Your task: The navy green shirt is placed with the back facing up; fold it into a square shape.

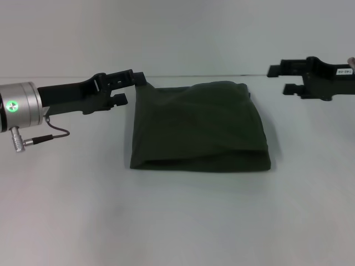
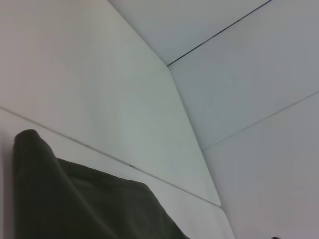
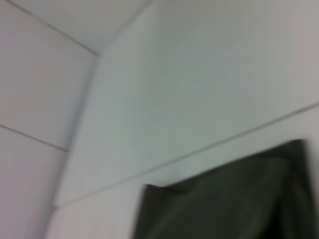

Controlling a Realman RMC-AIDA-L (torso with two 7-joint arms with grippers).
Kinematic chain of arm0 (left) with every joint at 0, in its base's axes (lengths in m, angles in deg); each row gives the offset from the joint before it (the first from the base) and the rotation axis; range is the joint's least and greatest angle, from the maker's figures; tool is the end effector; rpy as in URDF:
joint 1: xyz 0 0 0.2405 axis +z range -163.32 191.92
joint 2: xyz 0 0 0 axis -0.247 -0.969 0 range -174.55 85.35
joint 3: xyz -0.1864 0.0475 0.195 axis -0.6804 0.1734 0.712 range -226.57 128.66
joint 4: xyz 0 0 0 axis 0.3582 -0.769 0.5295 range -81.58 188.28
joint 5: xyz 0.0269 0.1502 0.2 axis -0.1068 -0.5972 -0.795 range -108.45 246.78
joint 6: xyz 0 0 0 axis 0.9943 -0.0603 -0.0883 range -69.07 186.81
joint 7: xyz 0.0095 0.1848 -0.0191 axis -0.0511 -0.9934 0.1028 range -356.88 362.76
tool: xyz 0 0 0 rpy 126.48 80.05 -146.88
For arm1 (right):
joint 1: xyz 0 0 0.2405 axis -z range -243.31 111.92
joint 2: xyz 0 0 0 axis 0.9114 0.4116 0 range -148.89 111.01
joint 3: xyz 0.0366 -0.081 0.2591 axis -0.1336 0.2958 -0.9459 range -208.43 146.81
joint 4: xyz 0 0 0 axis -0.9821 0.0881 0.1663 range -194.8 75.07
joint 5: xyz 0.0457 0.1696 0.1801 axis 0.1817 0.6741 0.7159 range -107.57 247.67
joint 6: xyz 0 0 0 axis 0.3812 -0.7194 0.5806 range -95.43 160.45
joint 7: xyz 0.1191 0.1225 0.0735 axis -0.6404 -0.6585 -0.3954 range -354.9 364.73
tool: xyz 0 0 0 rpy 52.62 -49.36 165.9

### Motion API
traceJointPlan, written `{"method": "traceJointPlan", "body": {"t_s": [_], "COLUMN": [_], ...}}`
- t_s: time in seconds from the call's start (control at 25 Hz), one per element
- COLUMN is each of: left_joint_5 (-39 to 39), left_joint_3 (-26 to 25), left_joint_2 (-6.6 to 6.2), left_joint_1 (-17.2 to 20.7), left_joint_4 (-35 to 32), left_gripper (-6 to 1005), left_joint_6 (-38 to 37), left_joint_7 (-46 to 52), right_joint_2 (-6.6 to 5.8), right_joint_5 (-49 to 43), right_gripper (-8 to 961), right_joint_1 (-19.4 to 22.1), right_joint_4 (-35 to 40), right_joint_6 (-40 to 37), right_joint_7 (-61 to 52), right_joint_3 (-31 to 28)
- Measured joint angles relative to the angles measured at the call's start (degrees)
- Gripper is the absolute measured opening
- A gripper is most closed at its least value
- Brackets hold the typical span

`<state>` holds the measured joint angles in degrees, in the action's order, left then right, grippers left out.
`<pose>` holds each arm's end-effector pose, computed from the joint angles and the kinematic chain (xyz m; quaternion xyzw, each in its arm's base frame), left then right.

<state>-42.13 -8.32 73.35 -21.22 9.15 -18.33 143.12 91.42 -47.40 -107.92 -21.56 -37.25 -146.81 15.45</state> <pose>-0.2504 0.4618 0.0002 -0.7279 -0.6000 -0.3136 0.1090 0.2553 0.5058 0.0227 -0.7063 0.6462 0.2395 0.1621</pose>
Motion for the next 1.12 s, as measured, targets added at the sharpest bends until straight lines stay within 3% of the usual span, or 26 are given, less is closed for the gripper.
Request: {"method": "traceJointPlan", "body": {"t_s": [0.16, 0.28, 0.4, 0.52, 0.72, 0.92, 1.0, 1.12], "left_joint_5": [0.0, 0.0, 0.0, 0.1, 0.3, 0.5, 0.6, 0.7], "left_joint_3": [0.0, -0.4, -1.0, -1.8, -2.9, -2.8, -2.8, -2.8], "left_joint_2": [0.01, 0.05, 0.07, 0.10, 0.01, 0.14, 0.15, 0.08], "left_joint_1": [0.3, 1.2, 2.0, 2.3, 1.8, 1.8, 1.7, 1.7], "left_joint_4": [0.2, 0.5, 0.6, 0.6, 0.7, 0.7, 0.7, 0.4], "left_gripper": [933, 932, 932, 933, 932, 932, 932, 932], "left_joint_6": [-0.3, -0.1, 0.0, 0.2, 0.0, 0.2, 0.2, -0.5], "left_joint_7": [0.0, 0.0, 0.0, -0.2, -0.7, -0.9, -0.9, -0.9], "right_joint_2": [-0.14, 1.27, 3.47, 4.42, 3.82, 3.82, 3.06, 1.57], "right_joint_5": [-1.7, -1.9, -1.9, -2.1, -3.3, -13.8, -18.1, -19.5], "right_gripper": [776, 764, 764, 764, 764, 764, 764, 764], "right_joint_1": [-3.0, -5.4, -6.5, -7.9, -12.2, -14.7, -13.7, -9.0], "right_joint_4": [-5.4, -9.0, -9.7, -11.1, -15.5, -16.2, -14.6, -7.2], "right_joint_6": [1.2, 1.8, 4.3, 7.5, 13.4, 17.1, 14.6, 8.8], "right_joint_7": [4.2, 8.0, 9.1, 8.0, 2.8, -5.7, -8.6, -10.6], "right_joint_3": [0.2, 0.2, 0.4, 1.9, 9.7, 12.0, 11.6, 9.8]}}
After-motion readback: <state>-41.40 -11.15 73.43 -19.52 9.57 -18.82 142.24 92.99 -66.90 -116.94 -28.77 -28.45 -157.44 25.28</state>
